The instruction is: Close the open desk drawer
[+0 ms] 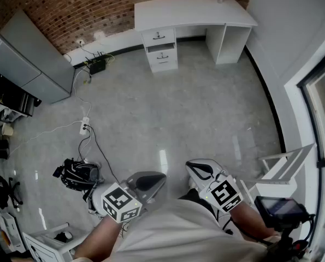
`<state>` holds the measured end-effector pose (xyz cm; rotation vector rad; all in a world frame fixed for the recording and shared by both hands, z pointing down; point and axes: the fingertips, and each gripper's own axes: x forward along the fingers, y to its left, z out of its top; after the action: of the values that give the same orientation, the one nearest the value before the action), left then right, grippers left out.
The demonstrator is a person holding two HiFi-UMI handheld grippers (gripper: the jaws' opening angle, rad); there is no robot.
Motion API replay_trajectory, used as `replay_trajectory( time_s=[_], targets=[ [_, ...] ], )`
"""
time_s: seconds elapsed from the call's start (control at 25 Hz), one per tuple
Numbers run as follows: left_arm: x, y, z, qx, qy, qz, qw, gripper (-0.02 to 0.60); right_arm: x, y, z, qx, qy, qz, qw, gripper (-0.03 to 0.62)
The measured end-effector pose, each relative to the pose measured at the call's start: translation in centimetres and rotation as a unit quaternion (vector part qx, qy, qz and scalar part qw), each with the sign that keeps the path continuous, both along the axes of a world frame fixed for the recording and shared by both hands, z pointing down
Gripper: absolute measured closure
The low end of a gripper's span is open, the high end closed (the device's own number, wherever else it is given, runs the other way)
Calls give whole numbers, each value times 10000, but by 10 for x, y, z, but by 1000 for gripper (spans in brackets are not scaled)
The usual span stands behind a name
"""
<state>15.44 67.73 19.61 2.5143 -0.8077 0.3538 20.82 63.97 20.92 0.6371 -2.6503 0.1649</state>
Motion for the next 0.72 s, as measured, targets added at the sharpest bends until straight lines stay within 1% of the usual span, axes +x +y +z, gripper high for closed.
replay_trajectory(
  time_s=[0.2, 0.28, 0.4, 0.48, 0.56, 0.64, 0.72],
  targets=[
    [-116, 55, 3, 16, 67, -269, 9996, 578, -120, 60, -5, -17, 42, -227, 9997, 592],
    [-152, 72, 2, -3, 122, -287, 9995, 578, -160, 76, -5, 4, 105, -295, 9995, 592],
    [-197, 88, 7, -83, 184, -221, 9996, 578, -212, 88, 0, 57, 255, -301, 9992, 592],
    [-220, 98, 18, -164, 197, -128, 9996, 578, -241, 96, 8, -37, 301, -276, 9992, 592],
    [-234, 98, 30, -215, 183, -38, 9996, 578, -259, 99, 16, -126, 352, -252, 9990, 592],
    [-238, 86, 39, -247, 179, 42, 9995, 578, -265, 94, 23, -144, 442, -223, 9987, 592],
    [-235, 65, 45, -246, 201, 126, 9994, 578, -263, 76, 30, -173, 509, -142, 9985, 589]
  ],
)
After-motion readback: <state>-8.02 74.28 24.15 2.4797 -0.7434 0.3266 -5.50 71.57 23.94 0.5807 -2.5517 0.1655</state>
